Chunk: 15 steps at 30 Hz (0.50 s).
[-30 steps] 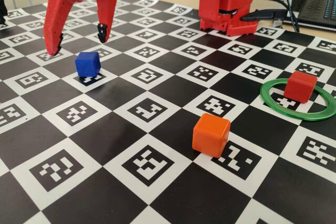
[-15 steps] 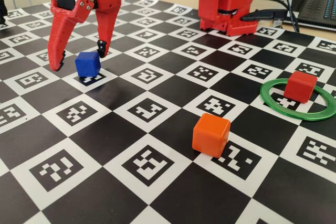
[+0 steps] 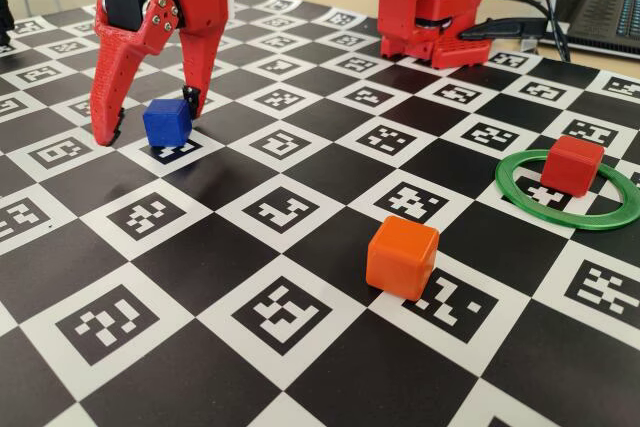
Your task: Grab the red cube then put it in the green circle then put the blue cube on top and finally the orange cube on top
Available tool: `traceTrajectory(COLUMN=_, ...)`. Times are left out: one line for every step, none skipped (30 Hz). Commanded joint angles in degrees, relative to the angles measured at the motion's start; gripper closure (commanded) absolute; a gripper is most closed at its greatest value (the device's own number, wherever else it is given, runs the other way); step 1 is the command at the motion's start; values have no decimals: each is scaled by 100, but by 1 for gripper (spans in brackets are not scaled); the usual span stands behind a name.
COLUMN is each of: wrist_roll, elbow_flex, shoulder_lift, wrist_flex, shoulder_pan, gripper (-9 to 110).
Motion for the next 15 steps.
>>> traceTrajectory(wrist_roll=-229, elbow_flex=-62, shoulder_lift=237, wrist_flex=-70, shoulder_pan=-18, gripper=54)
traceTrajectory(wrist_roll=-334, elbow_flex=-53, shoulder_lift=237, wrist_flex=-70, shoulder_pan=-26, gripper=54)
traceTrajectory(wrist_roll=-439, elbow_flex=-44, shoulder_lift=237, wrist_flex=-70, shoulder_pan=-26, gripper=54)
traceTrajectory(wrist_roll=-545, elbow_flex=-44, shoulder_lift=229, wrist_flex=-70, shoulder_pan=-35, gripper=54)
traceTrajectory(wrist_roll=-606, elbow_flex=-44, shoulder_lift=229, wrist_flex=-70, shoulder_pan=-35, gripper=54)
traceTrajectory(wrist_roll=-668, elbow_flex=-62, shoulder_lift=229, wrist_flex=-62, shoulder_pan=-35, gripper=54)
traceTrajectory(wrist_roll=-721, elbow_flex=-70, shoulder_lift=229, wrist_flex=-53, shoulder_pan=-35, gripper=54)
traceTrajectory(wrist_roll=-782, elbow_flex=-88, shoulder_lift=229, wrist_flex=-35, shoulder_pan=-35, gripper=54)
traceTrajectory(wrist_roll=-835, elbow_flex=-105, shoulder_lift=229, wrist_flex=-26, shoulder_pan=-35, gripper=54)
traceTrajectory(wrist_roll=-905, elbow_flex=-123, shoulder_lift=229, wrist_flex=-18, shoulder_pan=-35, gripper=54)
traceTrajectory(wrist_roll=-993, elbow_flex=-141, shoulder_lift=229, wrist_flex=-9, shoulder_pan=-35, gripper=54)
traceTrajectory(wrist_roll=-1081, elbow_flex=-167, shoulder_lift=220, wrist_flex=0, shoulder_pan=-35, gripper=54)
traceTrajectory(wrist_roll=-1169, elbow_flex=-193, shoulder_lift=211, wrist_flex=18, shoulder_pan=-35, gripper=54)
traceTrajectory(wrist_roll=-1257, elbow_flex=-220, shoulder_lift=211, wrist_flex=44, shoulder_pan=-35, gripper=54)
traceTrajectory(wrist_roll=-1362, elbow_flex=-255, shoulder_lift=202, wrist_flex=88, shoulder_pan=-35, gripper=54)
